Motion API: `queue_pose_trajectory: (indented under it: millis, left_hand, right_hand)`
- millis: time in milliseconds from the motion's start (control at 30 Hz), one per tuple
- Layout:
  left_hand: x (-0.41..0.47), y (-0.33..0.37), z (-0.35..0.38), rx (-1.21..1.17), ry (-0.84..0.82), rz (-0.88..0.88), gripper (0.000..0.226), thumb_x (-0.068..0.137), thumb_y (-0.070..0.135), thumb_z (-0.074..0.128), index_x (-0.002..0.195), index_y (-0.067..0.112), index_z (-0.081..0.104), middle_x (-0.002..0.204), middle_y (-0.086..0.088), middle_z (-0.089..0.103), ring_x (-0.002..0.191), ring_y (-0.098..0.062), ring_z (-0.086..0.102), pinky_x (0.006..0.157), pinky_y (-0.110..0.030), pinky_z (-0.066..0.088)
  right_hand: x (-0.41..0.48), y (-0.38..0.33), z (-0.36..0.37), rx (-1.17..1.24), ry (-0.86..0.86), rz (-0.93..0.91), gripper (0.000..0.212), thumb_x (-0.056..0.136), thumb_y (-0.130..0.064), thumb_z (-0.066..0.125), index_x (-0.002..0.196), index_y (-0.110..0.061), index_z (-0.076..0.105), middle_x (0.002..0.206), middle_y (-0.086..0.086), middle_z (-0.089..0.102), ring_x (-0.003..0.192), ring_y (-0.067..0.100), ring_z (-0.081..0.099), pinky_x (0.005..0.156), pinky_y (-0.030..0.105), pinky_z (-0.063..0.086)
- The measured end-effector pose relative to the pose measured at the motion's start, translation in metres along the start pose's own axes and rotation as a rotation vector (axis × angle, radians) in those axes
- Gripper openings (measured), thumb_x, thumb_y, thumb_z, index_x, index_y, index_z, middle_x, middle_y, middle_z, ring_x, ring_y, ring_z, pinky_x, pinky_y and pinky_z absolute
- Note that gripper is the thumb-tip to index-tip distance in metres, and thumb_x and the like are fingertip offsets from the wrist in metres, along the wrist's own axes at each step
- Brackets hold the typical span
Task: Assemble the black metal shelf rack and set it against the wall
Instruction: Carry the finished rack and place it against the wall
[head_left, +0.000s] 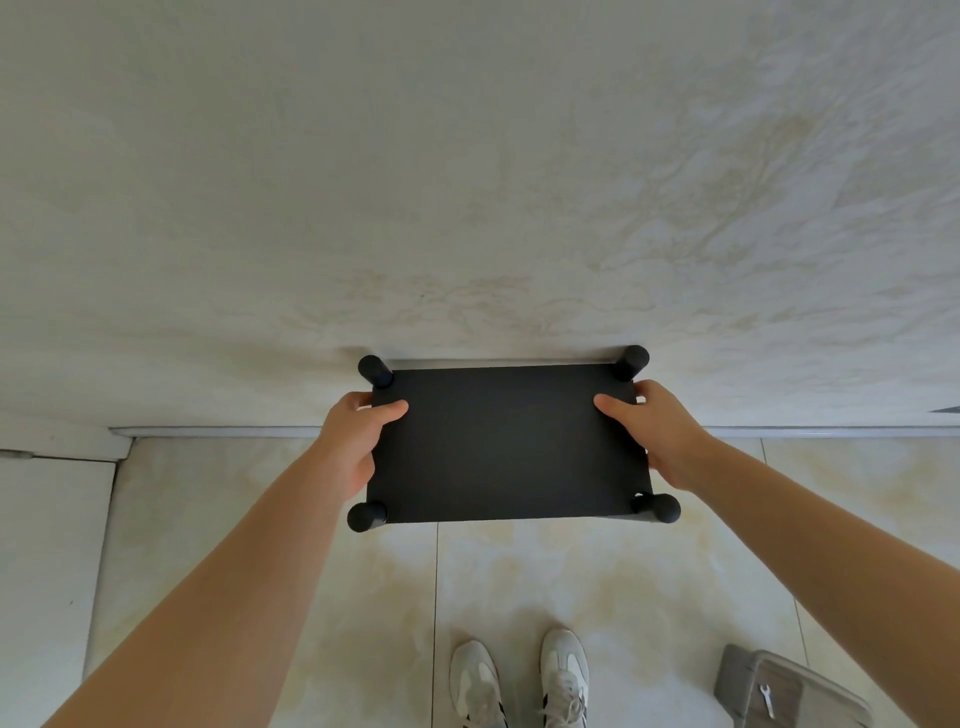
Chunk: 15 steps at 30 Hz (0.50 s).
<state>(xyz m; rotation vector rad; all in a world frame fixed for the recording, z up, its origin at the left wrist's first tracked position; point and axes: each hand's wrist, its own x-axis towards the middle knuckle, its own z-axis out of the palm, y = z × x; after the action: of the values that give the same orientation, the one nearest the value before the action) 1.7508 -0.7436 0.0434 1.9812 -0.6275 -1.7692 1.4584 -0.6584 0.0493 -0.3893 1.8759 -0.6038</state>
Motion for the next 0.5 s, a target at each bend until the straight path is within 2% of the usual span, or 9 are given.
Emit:
queue_pose_trajectory:
  millis: [100,200,233,400,500]
  left_hand:
    - [-0.0019,-0.0031,0.001,-0.022,-0.015,-0.004,0.037,0.094,0.009,0.069,0.127,0.009,0.052,0.113,-0.014,0.066,0.099,-0.026,0.065,0.082,-0.042,0.052]
    - [-0.0017,-0.0029,0.0023,0.016,0.01,0.021,0.039,0.094,0.01,0.069,0.129,0.007,0.053,0.119,-0.015,0.065,0.109,-0.031,0.063,0.1,-0.049,0.049]
    - [-0.0009,-0.0017,0.0033,0.03,0.017,0.031,0.038,0.094,0.01,0.069,0.128,0.007,0.054,0.119,-0.014,0.065,0.109,-0.03,0.063,0.101,-0.049,0.049]
    - [0.001,-0.0018,0.0036,0.106,0.013,0.061,0.024,0.096,0.015,0.066,0.118,0.01,0.057,0.102,-0.005,0.066,0.088,-0.017,0.061,0.072,-0.033,0.047]
    - [0.0018,-0.0082,-0.0043,0.081,0.01,0.054,0.024,0.097,0.018,0.066,0.118,0.01,0.058,0.103,-0.005,0.066,0.092,-0.018,0.062,0.069,-0.032,0.046]
  right_hand:
    - [-0.0009,0.0013,-0.0045,-0.011,-0.01,-0.025,0.045,0.093,-0.036,0.065,0.13,-0.016,0.046,0.116,0.005,0.06,0.105,0.026,0.061,0.094,0.049,0.052]
    - [-0.0027,0.0037,-0.0042,0.024,-0.046,-0.011,0.046,0.094,-0.037,0.063,0.131,-0.017,0.045,0.118,0.007,0.061,0.105,0.026,0.062,0.093,0.048,0.053]
    - [-0.003,0.0038,-0.0036,0.023,-0.05,-0.008,0.046,0.095,-0.037,0.062,0.131,-0.015,0.045,0.119,0.007,0.061,0.105,0.026,0.062,0.094,0.046,0.053]
    - [-0.0013,0.0046,-0.003,0.059,-0.038,0.011,0.039,0.094,-0.034,0.064,0.121,-0.008,0.054,0.112,0.009,0.065,0.101,0.026,0.064,0.09,0.042,0.054]
    - [-0.0016,0.0027,-0.0015,0.103,-0.037,0.006,0.031,0.091,-0.025,0.069,0.113,-0.005,0.059,0.106,0.012,0.069,0.094,0.026,0.067,0.079,0.037,0.055]
